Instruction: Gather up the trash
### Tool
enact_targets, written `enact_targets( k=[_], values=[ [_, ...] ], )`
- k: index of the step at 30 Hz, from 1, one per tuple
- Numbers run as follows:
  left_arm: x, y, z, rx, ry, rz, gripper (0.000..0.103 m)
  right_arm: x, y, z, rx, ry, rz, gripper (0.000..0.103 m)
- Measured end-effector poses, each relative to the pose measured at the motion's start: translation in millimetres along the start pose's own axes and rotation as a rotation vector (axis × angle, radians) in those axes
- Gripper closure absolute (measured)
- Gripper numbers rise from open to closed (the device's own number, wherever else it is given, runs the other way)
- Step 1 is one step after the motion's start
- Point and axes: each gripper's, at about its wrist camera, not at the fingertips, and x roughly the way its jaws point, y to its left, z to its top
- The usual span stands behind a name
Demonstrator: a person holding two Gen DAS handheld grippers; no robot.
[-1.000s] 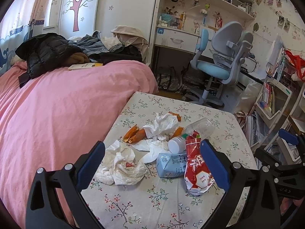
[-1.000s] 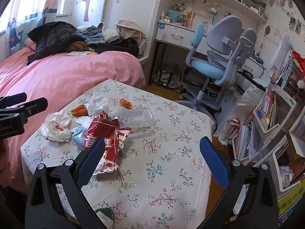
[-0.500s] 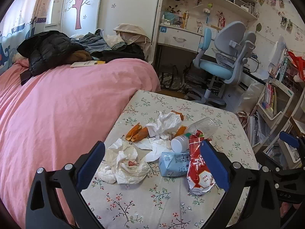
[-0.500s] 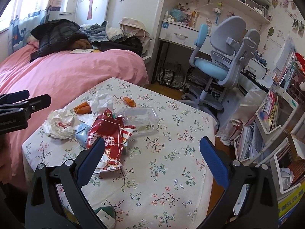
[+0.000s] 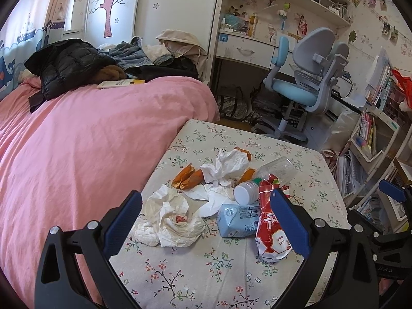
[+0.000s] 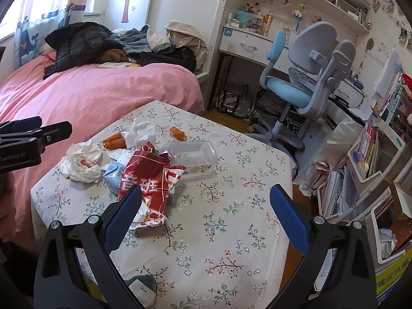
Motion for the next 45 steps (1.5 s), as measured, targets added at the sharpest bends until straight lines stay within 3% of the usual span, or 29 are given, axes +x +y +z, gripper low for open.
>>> enact_targets(
  k=[9,13,16,19,22,26,31,34,40,45],
  values=[
    [0.2,1.3,-0.2,0.000,0.007,0.019,0.008,0.6,4.9,-0.8,-0.035,0.017,0.056,0.007],
    [1.2,4.8,0.2,-0.004,0.017,0.044,0.008,1.6,9.5,-9.8,-0.095,0.081,0.217,0.007],
    [2.3,9.9,0.1,-0.017,0.031,0.069,0.008,3.2,20.3,-29.2,-0.215,0.154,0.349,0.007],
    [3.6,14.2,1.5,-0.033,0.041,0.079,0.008,6.5,30.8,-56.8,-0.324,0.221,0.408,0.007],
    [4.9,14.7,1.0,-0.027,0.046,0.083,0.008,14.7,29.9,-76.5,-0.326,0.279,0.460,0.007],
    [7.7,11.7,-0.8,0.002,0.061,0.093,0.008,21.3,35.2,-92.2,-0.336,0.344,0.544,0.015],
    [10.5,14.8,-0.5,-0.001,0.074,0.101,0.008,34.7,53.6,-103.7,-0.370,0.411,0.573,0.026],
    [10.3,17.4,-0.5,-0.012,0.080,0.095,0.008,45.7,58.9,-106.9,-0.363,0.437,0.557,0.040],
    [11.4,19.3,0.1,-0.013,0.088,0.095,0.008,56.5,53.3,-99.5,-0.292,0.415,0.532,0.048],
    [14.9,30.0,7.2,0.064,0.116,0.136,0.008,61.7,39.9,-90.2,-0.206,0.390,0.530,0.051]
  ],
)
